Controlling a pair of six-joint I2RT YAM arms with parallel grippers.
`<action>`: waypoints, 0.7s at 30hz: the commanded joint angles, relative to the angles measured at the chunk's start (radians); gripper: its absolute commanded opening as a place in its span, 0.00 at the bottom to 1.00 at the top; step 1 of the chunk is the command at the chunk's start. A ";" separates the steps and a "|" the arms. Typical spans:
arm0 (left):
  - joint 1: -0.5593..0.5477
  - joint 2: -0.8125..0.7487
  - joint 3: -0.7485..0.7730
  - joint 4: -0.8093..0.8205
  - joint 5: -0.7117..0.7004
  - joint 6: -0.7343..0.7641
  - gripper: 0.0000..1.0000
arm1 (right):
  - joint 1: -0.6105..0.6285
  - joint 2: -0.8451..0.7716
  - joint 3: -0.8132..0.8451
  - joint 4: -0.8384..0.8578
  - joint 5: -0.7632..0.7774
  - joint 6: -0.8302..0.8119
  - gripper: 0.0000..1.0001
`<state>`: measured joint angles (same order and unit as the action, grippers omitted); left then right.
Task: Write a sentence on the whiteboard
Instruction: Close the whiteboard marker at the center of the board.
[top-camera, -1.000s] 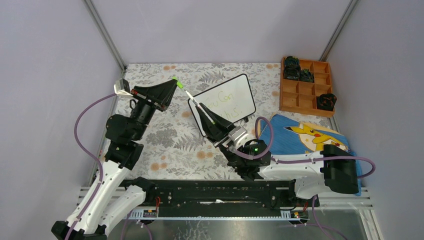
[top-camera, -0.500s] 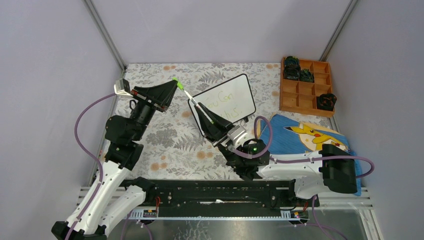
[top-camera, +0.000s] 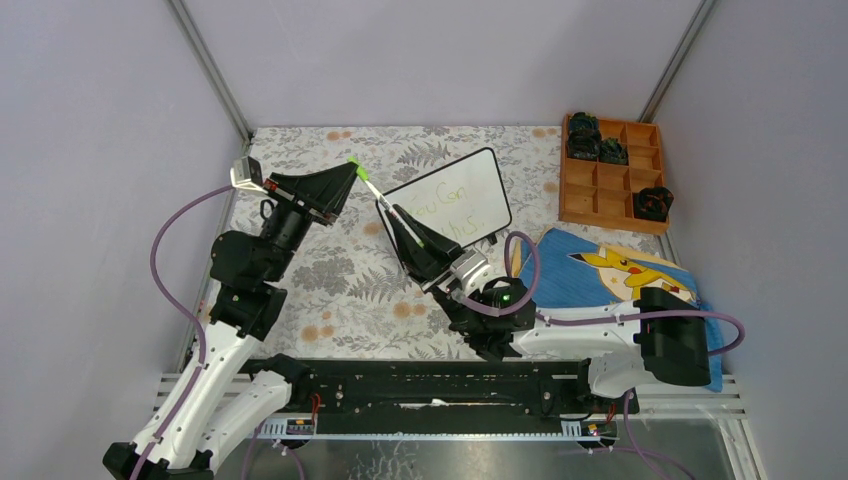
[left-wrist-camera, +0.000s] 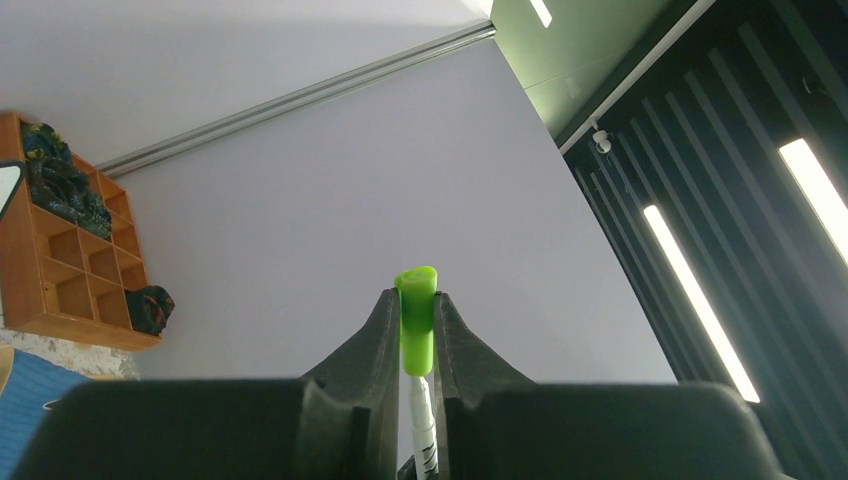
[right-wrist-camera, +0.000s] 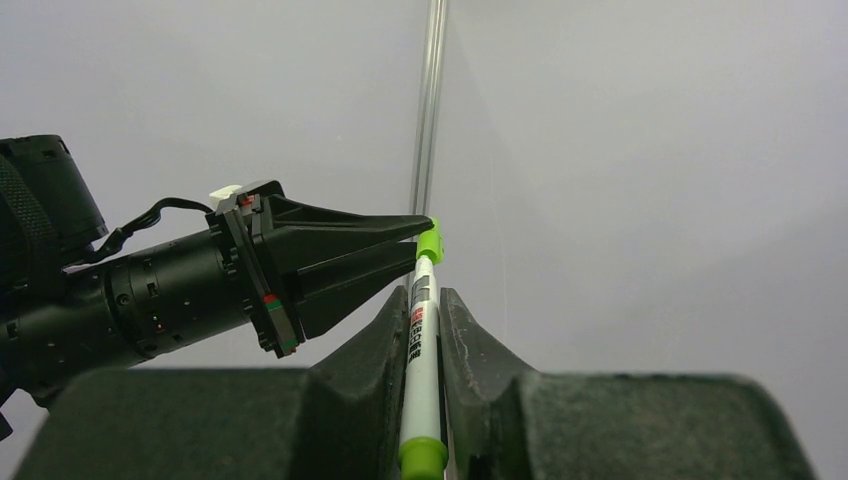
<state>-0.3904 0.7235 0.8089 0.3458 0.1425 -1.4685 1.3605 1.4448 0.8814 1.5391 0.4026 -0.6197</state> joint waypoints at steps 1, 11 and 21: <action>0.009 -0.014 -0.010 0.065 0.032 -0.006 0.00 | 0.005 0.007 0.053 0.091 0.026 -0.005 0.00; 0.008 -0.022 -0.020 0.061 0.039 -0.013 0.00 | 0.005 0.051 0.089 0.126 0.052 -0.053 0.00; 0.008 -0.014 -0.008 0.059 0.058 -0.015 0.00 | 0.005 0.117 0.137 0.151 0.043 -0.146 0.00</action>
<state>-0.3851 0.7158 0.7959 0.3447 0.1574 -1.4742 1.3605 1.5425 0.9638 1.5661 0.4339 -0.7128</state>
